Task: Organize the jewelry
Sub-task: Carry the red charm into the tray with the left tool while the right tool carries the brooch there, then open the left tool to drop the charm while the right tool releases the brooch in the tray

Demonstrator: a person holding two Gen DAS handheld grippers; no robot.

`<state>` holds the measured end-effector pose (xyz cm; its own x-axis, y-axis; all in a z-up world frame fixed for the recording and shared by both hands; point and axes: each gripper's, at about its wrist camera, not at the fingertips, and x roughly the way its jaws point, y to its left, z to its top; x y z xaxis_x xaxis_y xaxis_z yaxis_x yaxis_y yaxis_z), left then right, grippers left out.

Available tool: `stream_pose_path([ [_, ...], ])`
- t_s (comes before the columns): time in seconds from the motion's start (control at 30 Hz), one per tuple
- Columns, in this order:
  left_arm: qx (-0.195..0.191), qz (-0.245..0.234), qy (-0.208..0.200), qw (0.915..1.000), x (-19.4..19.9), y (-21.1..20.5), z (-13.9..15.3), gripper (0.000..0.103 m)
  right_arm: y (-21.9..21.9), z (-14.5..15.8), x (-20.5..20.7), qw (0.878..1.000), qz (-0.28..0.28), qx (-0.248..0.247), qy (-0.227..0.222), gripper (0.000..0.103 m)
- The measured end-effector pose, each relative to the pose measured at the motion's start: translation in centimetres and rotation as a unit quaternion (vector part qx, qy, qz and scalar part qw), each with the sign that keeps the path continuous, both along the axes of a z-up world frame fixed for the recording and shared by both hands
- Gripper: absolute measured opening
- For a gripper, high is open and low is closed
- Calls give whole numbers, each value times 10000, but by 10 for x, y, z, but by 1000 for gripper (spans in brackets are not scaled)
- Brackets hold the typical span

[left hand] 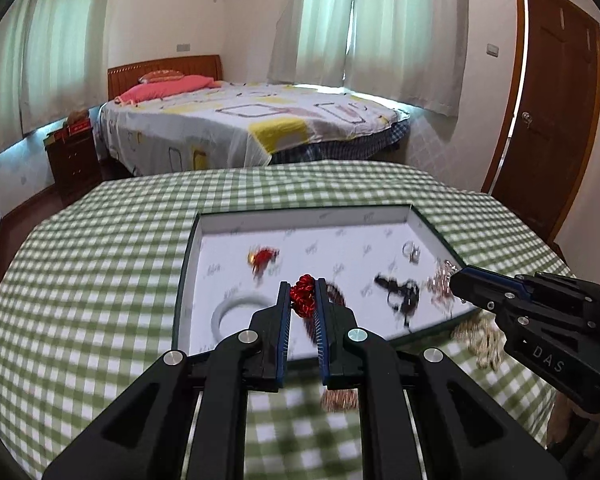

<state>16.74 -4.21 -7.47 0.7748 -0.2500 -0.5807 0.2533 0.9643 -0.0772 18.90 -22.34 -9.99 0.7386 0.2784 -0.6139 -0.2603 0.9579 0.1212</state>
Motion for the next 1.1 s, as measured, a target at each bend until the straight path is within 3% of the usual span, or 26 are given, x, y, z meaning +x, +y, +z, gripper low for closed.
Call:
stream_pose_path([
  [0.23,-60,50,-78,9999,42,-14,6,12,-4,12,40,9998,-66,13,-169,12],
  [0.4,-87,105,58,9999,72,-23,-1,12,-5,3,69,9999,-116,-8,-91,12],
  [0.8,330,279,875,9952,138,-45,-49,12,-16,-50,138,9974,-201,-150,678,12],
  [1.1,609,396,1208,9900,158,-51,-60,13,-18,-66,159,9939,-222,-298,1040,12],
])
